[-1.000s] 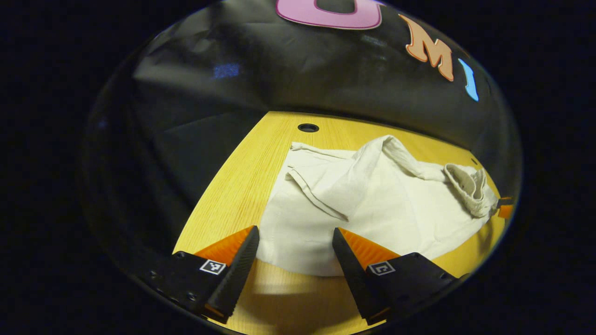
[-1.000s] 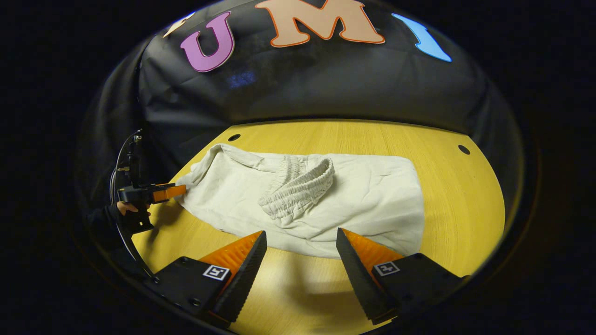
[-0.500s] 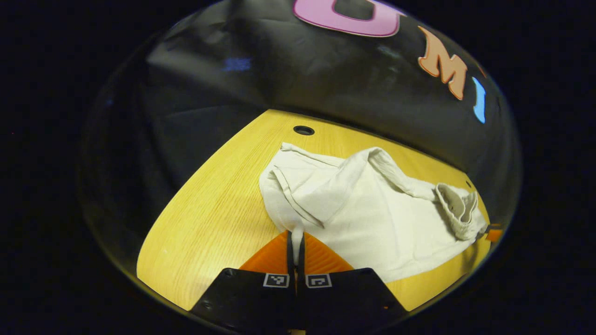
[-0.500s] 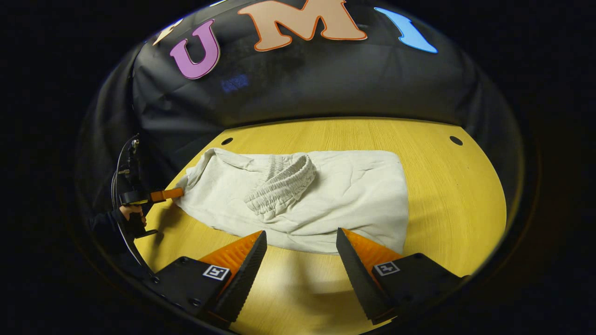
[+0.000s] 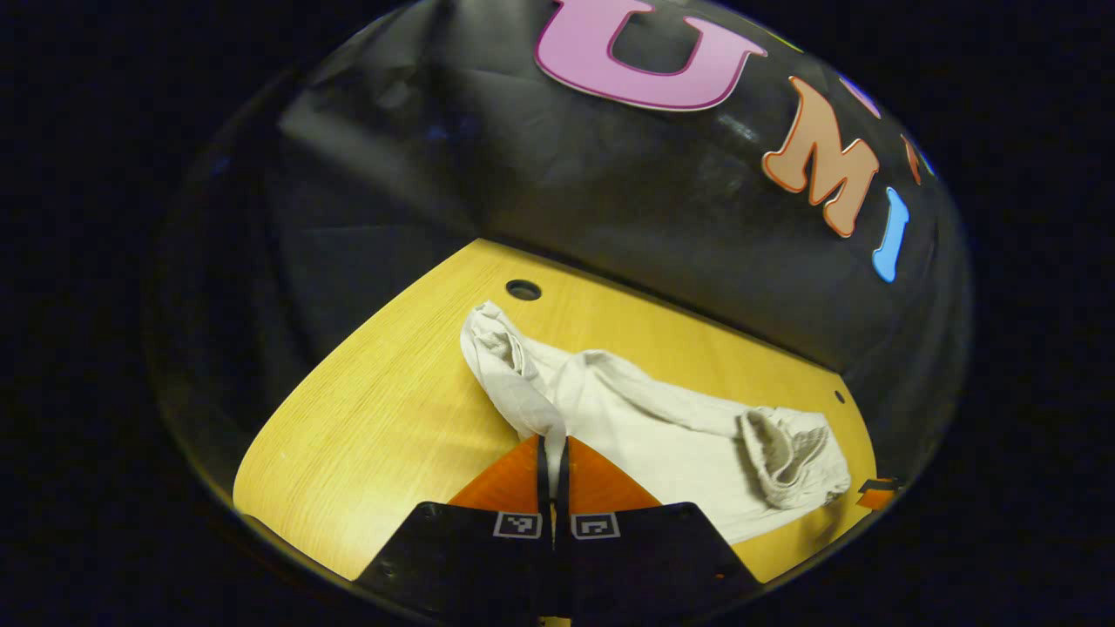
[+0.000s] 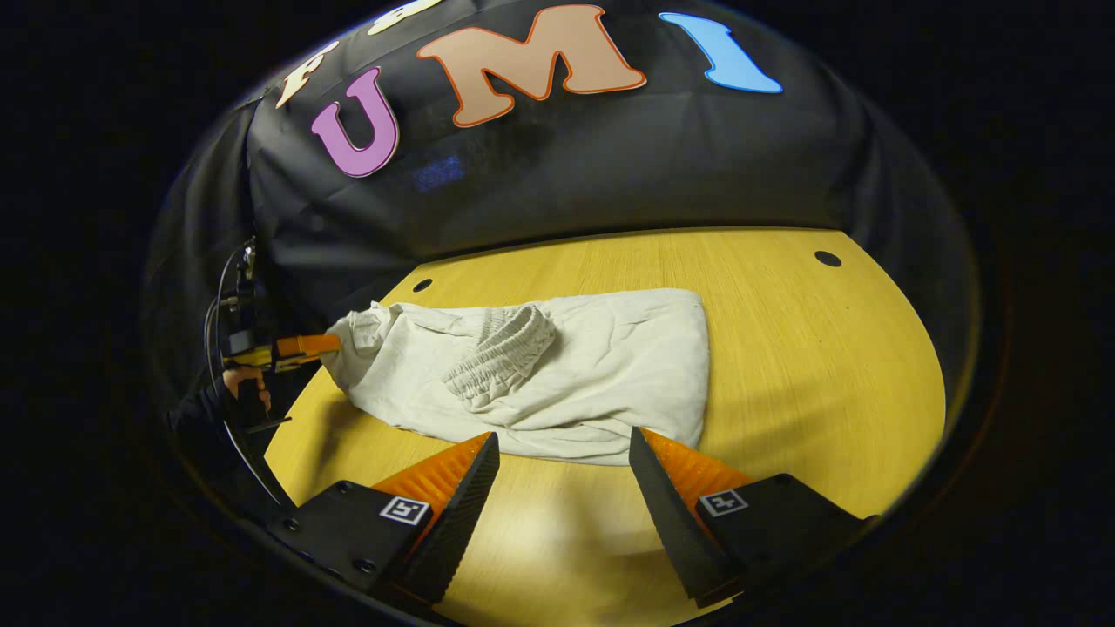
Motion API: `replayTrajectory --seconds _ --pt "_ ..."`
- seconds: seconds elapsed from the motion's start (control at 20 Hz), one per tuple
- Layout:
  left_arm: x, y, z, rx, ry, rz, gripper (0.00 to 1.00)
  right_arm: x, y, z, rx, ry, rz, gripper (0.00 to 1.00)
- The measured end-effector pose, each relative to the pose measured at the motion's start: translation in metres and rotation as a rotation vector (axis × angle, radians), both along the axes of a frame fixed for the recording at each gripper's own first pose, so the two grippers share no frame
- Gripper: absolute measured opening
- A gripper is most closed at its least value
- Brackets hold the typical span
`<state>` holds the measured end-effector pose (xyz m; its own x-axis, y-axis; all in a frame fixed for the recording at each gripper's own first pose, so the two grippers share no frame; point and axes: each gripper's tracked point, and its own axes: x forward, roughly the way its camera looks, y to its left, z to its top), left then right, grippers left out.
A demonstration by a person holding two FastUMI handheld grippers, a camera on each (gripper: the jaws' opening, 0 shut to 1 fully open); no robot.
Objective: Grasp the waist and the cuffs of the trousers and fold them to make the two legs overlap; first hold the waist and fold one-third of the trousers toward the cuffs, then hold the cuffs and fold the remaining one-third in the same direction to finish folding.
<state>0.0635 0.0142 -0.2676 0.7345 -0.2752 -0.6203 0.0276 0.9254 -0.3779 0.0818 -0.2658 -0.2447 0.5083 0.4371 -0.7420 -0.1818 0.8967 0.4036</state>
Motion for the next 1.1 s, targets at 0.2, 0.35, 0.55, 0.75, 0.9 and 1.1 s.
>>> replayTrajectory --seconds 0.2,0.35,0.55,0.75,0.9,1.1 --pt "0.014 -0.048 0.038 -0.041 -0.059 -0.046 0.00 -0.005 -0.024 0.003 0.009 -0.001 -0.016 0.96" --pt "0.018 -0.085 0.061 -0.072 -0.092 -0.088 0.00 -0.009 -0.046 0.010 0.011 -0.013 -0.035 0.96" --pt "0.019 -0.136 0.082 -0.088 -0.128 -0.157 0.00 -0.017 -0.078 0.014 0.008 -0.013 -0.077 0.96" --pt "0.021 -0.188 0.101 -0.112 -0.149 -0.221 0.00 -0.025 -0.106 0.016 0.010 -0.010 -0.119 0.96" --pt "0.016 -0.228 0.113 -0.120 -0.170 -0.281 0.00 -0.035 -0.128 0.018 0.004 -0.013 -0.144 0.96" --pt "0.002 -0.286 0.124 -0.147 -0.182 -0.360 0.00 -0.046 -0.159 0.019 -0.004 -0.005 -0.182 0.96"
